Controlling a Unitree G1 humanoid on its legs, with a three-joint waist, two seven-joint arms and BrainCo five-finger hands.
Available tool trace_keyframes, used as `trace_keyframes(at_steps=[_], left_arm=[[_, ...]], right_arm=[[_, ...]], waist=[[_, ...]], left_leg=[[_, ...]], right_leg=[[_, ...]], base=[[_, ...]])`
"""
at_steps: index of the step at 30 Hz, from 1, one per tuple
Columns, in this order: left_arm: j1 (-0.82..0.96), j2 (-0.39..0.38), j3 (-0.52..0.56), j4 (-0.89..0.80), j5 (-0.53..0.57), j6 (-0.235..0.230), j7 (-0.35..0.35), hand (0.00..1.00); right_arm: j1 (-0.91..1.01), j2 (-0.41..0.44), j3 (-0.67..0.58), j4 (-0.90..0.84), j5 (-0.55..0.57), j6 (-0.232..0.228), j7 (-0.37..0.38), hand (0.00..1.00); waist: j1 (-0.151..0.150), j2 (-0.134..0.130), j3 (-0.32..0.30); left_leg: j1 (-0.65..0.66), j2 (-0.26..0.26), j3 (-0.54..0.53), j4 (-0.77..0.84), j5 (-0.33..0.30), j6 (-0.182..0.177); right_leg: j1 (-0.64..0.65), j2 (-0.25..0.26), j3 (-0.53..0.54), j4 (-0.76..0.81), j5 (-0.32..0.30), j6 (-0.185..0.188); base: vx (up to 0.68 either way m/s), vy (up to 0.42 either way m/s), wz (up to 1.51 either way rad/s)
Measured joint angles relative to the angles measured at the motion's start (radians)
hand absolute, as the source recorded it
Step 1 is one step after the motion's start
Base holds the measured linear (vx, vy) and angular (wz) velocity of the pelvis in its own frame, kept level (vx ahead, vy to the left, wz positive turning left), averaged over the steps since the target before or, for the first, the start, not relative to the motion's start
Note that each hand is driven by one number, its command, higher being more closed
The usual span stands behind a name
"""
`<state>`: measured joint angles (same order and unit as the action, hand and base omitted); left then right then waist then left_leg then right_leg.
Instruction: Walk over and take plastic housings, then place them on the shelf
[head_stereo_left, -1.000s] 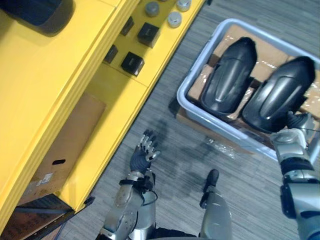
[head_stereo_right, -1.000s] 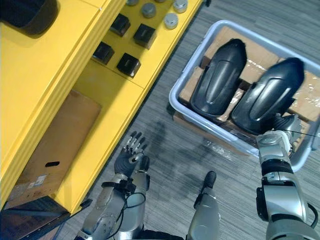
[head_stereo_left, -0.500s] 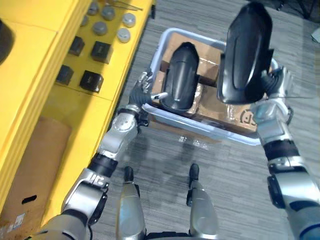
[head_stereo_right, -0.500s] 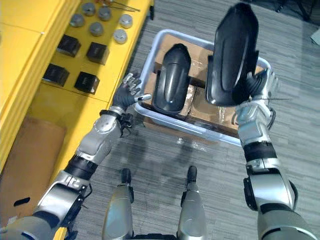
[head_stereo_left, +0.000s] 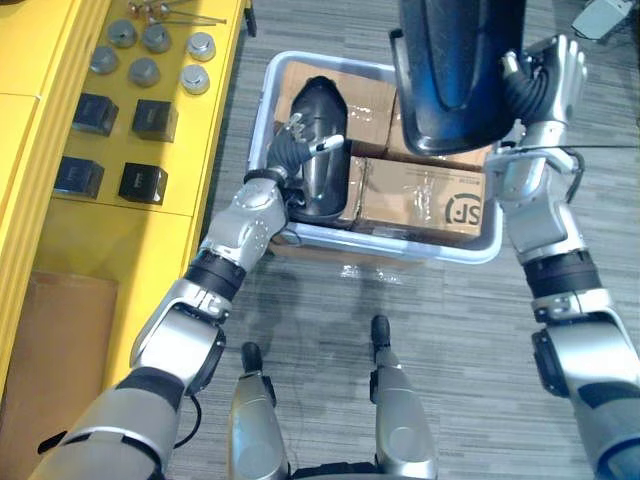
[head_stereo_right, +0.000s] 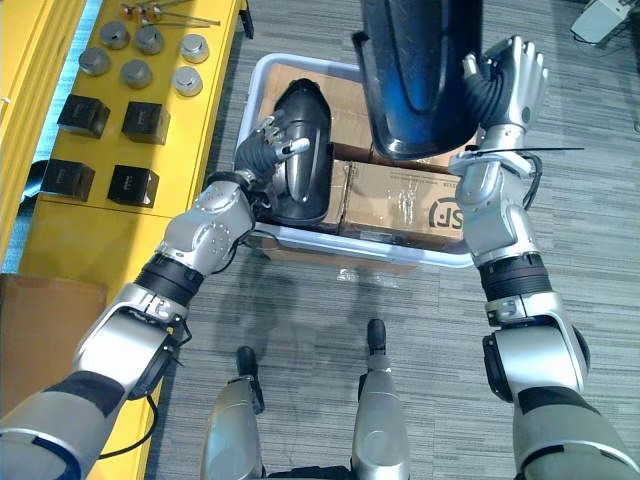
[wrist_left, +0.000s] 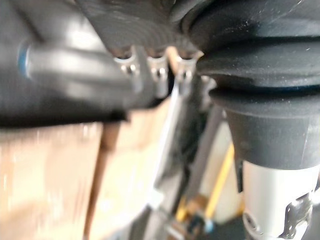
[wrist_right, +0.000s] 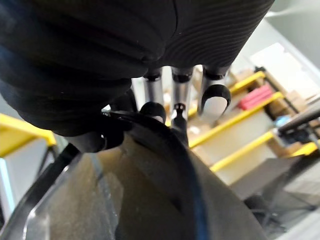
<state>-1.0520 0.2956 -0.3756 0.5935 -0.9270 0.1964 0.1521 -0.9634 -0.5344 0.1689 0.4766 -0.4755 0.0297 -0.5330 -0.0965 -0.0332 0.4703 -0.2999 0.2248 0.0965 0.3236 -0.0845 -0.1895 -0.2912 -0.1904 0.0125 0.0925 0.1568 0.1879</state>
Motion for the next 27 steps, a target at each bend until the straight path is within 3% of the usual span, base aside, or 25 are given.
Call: trace_keyframes(at_steps=[4, 8, 11, 17, 18, 20, 23, 27], left_arm=[[0.0, -0.062, -0.053, 0.0, -0.108, 0.001, -0.037, 0.0], [-0.001, -0.104, -0.072, -0.001, -0.147, -0.022, -0.056, 0.0], [0.0, -0.109, -0.084, 0.001, -0.155, -0.039, -0.045, 0.0], [0.0, -0.107, -0.079, 0.0, -0.164, -0.13, 0.04, 0.0], [0.0, -0.109, -0.078, -0.003, -0.163, -0.164, 0.064, 1.0], [0.0, -0.118, -0.057, -0.007, -0.162, -0.252, 0.155, 1.0], [0.0, -0.135, -0.003, -0.013, -0.161, -0.333, 0.254, 1.0], [0.0, -0.146, 0.066, -0.044, -0.165, -0.423, 0.299, 1.0]], right_arm=[[0.0, 0.032, 0.044, -0.003, -0.012, -0.028, 0.008, 1.0], [0.002, 0.068, 0.104, -0.001, -0.03, -0.045, 0.016, 1.0], [0.001, 0.073, 0.102, 0.006, -0.03, -0.063, 0.015, 1.0], [0.006, 0.077, 0.144, 0.015, -0.03, -0.099, 0.008, 1.0], [0.01, 0.082, 0.147, 0.015, -0.03, -0.106, 0.008, 1.0], [0.034, 0.114, 0.146, 0.013, -0.028, -0.116, 0.003, 1.0], [0.072, 0.134, 0.146, -0.013, -0.028, -0.116, -0.012, 1.0], [0.146, 0.148, 0.161, -0.037, -0.028, -0.115, -0.012, 1.0]], waist=[[-0.013, 0.0, 0.0], [-0.026, 0.0, 0.0], [-0.025, 0.0, 0.0], [-0.024, 0.001, 0.0], [-0.024, 0.001, 0.0], [-0.022, 0.002, -0.001], [-0.017, 0.003, -0.002], [-0.007, 0.003, -0.002]], left_leg=[[0.018, 0.001, 0.016, -0.002, -0.002, -0.002], [0.021, 0.002, 0.021, -0.002, -0.004, -0.002], [0.021, 0.002, 0.021, -0.002, -0.004, -0.002], [0.023, 0.002, 0.018, -0.003, -0.004, -0.002], [0.026, 0.002, 0.018, -0.005, -0.004, -0.002], [0.037, 0.001, 0.019, -0.011, -0.004, -0.002], [0.037, 0.001, 0.019, -0.013, -0.004, -0.002], [0.039, 0.001, 0.019, -0.018, -0.003, -0.002]], right_leg=[[0.015, 0.001, 0.015, -0.02, 0.009, 0.002], [0.015, 0.001, 0.018, -0.022, 0.011, 0.001], [0.015, 0.001, 0.018, -0.023, 0.011, 0.001], [0.03, 0.001, 0.015, -0.046, 0.023, 0.002], [0.038, 0.001, 0.014, -0.057, 0.028, 0.002], [0.05, 0.001, 0.013, -0.066, 0.03, 0.002], [0.05, 0.001, 0.013, -0.066, 0.03, 0.002], [0.05, 0.001, 0.012, -0.067, 0.029, 0.002]], base=[[0.01, 0.018, -0.09], [0.0, 0.012, -0.04], [0.0, 0.0, 0.0], [0.0, 0.0, 0.0], [0.0, 0.0, 0.0], [0.0, 0.0, 0.0], [0.0, 0.0, 0.0], [0.0, 0.0, 0.0]])
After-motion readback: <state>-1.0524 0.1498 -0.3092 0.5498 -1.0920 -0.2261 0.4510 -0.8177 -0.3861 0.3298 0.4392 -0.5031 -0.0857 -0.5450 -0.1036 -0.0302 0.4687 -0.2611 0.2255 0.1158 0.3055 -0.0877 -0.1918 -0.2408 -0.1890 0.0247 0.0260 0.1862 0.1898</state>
